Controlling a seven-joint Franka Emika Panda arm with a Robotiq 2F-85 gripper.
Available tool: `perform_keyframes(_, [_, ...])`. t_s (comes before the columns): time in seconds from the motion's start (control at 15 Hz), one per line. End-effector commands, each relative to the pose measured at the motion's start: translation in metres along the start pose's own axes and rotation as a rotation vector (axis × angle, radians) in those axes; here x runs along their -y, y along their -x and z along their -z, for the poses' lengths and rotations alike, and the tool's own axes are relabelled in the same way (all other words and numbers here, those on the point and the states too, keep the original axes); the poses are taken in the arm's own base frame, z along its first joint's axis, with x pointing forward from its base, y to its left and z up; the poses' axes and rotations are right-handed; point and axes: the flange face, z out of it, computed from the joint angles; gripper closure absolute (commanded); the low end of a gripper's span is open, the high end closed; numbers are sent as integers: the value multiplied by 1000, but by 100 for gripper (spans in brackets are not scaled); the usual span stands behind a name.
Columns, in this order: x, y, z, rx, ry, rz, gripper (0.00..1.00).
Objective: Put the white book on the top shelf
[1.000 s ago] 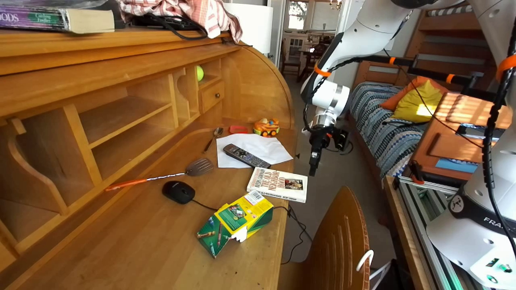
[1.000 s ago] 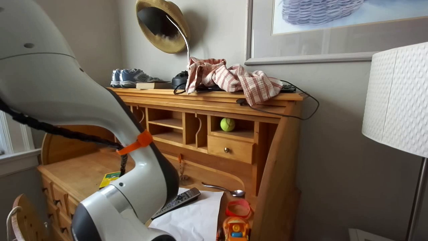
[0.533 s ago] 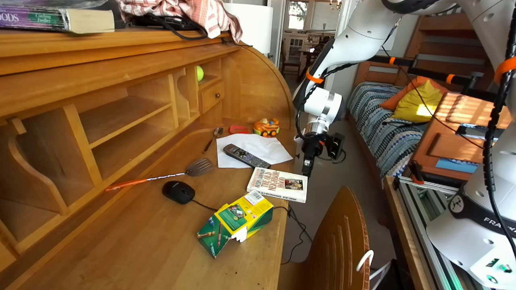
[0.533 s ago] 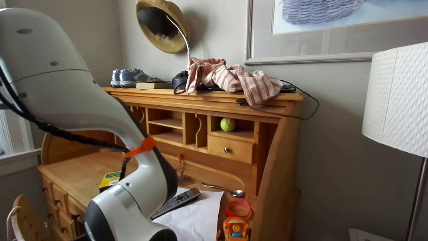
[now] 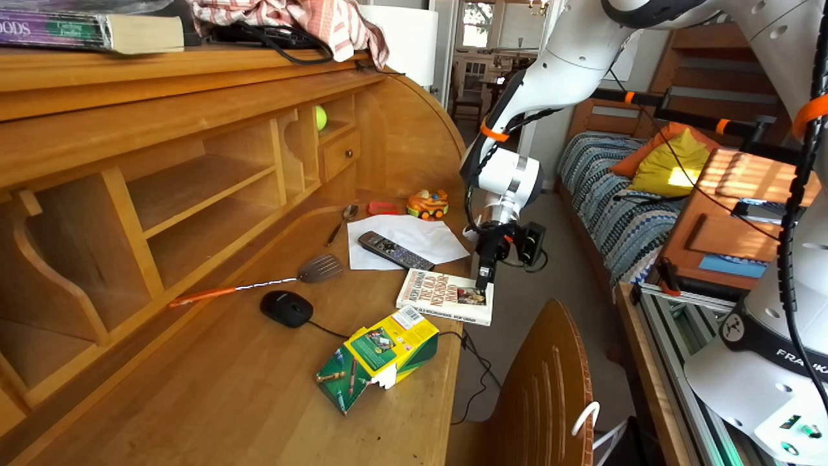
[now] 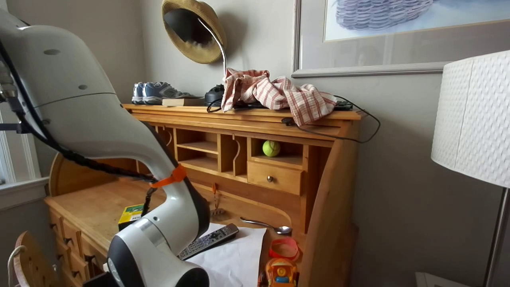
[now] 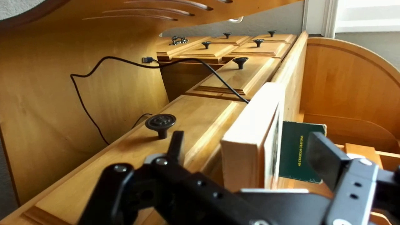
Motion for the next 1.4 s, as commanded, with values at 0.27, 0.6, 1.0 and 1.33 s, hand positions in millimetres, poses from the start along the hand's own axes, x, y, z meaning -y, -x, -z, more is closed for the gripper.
perform_keyframes(0.27, [2, -12, -18, 10, -48, -2, 26])
perform_keyframes(0.6, [3, -14, -20, 16, -57, -3, 67])
perform_keyframes(1.0, [12, 1, 0, 53, -71, -29, 95])
perform_keyframes(1.33, [44, 29, 69, 127, -33, 30, 95])
